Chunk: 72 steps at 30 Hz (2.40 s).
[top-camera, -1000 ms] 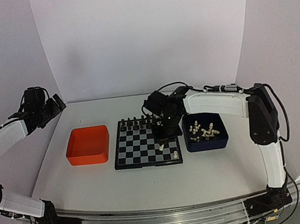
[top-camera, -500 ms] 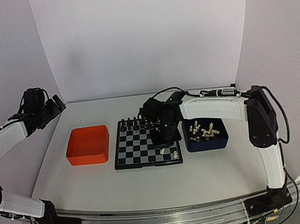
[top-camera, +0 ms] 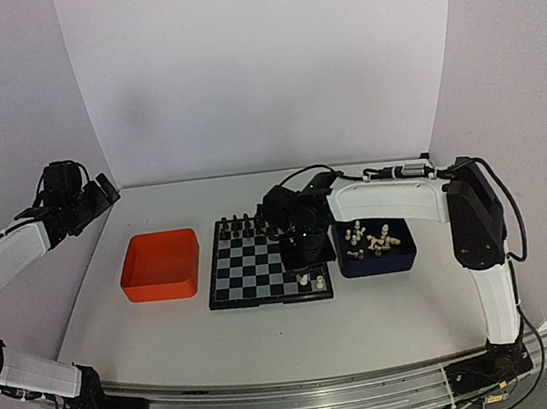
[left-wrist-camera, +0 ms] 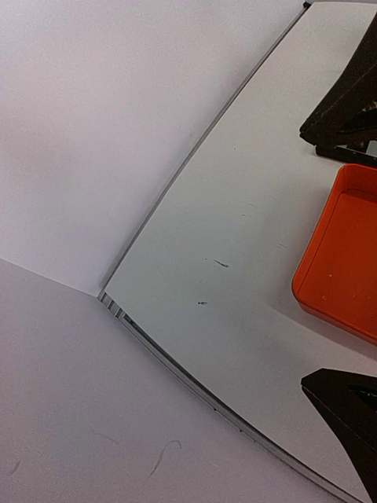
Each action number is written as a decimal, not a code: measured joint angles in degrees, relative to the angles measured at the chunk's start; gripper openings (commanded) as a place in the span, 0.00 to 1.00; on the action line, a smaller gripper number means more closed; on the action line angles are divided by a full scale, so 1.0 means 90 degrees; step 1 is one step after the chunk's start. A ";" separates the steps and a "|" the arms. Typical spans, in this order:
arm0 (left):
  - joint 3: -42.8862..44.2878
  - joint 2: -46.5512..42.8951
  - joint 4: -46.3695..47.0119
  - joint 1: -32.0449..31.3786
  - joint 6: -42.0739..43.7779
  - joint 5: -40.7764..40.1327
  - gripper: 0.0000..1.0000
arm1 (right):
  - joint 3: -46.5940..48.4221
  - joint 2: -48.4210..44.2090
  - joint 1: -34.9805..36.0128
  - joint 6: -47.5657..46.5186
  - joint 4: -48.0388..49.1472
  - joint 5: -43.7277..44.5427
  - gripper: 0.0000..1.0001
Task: Set up the chess pieces on the board
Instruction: Place the chess piece on the chessboard.
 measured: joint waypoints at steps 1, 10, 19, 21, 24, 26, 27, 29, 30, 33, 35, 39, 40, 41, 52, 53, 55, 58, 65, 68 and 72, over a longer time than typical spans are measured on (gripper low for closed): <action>0.0000 0.0000 0.0000 0.0000 0.0005 0.0000 1.00 | 0.0000 0.0016 0.0000 0.0005 0.0000 0.0002 0.00; 0.0000 0.0000 0.0000 0.0000 0.0024 0.0003 1.00 | 0.0000 0.0170 0.0015 0.0175 0.0000 0.0135 0.00; 0.0000 0.0002 0.0000 0.0000 0.0026 0.0005 1.00 | 0.0000 0.0182 0.0063 0.0271 0.0029 0.0221 0.00; 0.0000 0.0005 0.0000 0.0000 0.0024 0.0005 1.00 | 0.0000 0.0188 0.0065 0.0291 0.0031 0.0221 0.00; 0.0000 0.0019 0.0000 0.0000 0.0027 0.0005 1.00 | 0.0000 0.0209 0.0064 0.0323 0.0038 0.0223 0.00; 0.0000 0.0035 0.0002 0.0000 0.0027 0.0005 1.00 | 0.0000 0.0236 0.0063 0.0343 0.0047 0.0223 0.00; 0.0000 0.0045 0.0001 0.0000 0.0027 0.0007 1.00 | 0.0000 0.0256 0.0063 0.0350 0.0050 0.0223 0.00; 0.0000 0.0066 0.0002 0.0000 0.0027 0.0008 1.00 | 0.0000 0.0290 0.0063 0.0365 0.0051 0.0227 0.00; 0.0000 0.0078 0.0002 0.0000 0.0027 0.0009 1.00 | 0.0000 0.0299 0.0065 0.0368 0.0052 0.0231 0.00; 0.0000 0.0118 0.0002 0.0000 0.0027 0.0014 1.00 | 0.0000 0.0306 0.0066 0.0382 0.0055 0.0245 0.00; 0.0000 0.0143 0.0001 0.0000 0.0027 0.0019 1.00 | 0.0000 0.0318 0.0064 0.0388 0.0056 0.0245 0.01; 0.0000 0.0181 0.0001 0.0000 0.0024 0.0030 1.00 | 0.0000 0.0320 0.0066 0.0393 0.0058 0.0249 0.11; 0.0000 0.0187 0.0000 0.0000 0.0026 0.0032 1.00 | 0.0000 0.0320 0.0066 0.0408 0.0060 0.0252 0.14; 0.0000 0.0187 0.0000 0.0000 0.0025 0.0032 1.00 | 0.0000 0.0322 0.0066 0.0414 0.0061 0.0261 0.17; 0.0000 0.0211 0.0001 0.0000 0.0029 0.0075 1.00 | 0.0016 0.0330 0.0064 0.0399 0.0071 0.0299 0.37; 0.0000 0.0211 0.0002 0.0000 0.0031 0.0079 1.00 | 0.0041 0.0330 0.0066 0.0359 0.0068 0.0303 0.42; 0.0000 0.0211 0.0000 0.0000 0.0043 0.0083 1.00 | 0.0127 0.0330 0.0064 0.0271 0.0067 0.0323 0.53; 0.0000 0.0211 0.0002 0.0000 0.0055 0.0083 1.00 | 0.0294 0.0321 0.0066 -0.0004 0.0086 0.0458 0.72; 0.0000 0.0209 0.0060 0.0000 0.0123 0.0078 1.00 | 0.0286 -0.0358 -0.0013 -0.0606 0.0161 0.1128 0.93; 0.0000 0.0209 0.0102 0.0000 0.0201 0.0078 1.00 | 0.0100 -0.0959 -0.0221 -0.0821 0.0272 0.1340 0.95; 0.0000 0.0209 0.0182 0.0000 0.0217 0.0081 1.00 | -0.0333 -0.1718 -0.0867 -0.0994 0.0444 0.1360 0.94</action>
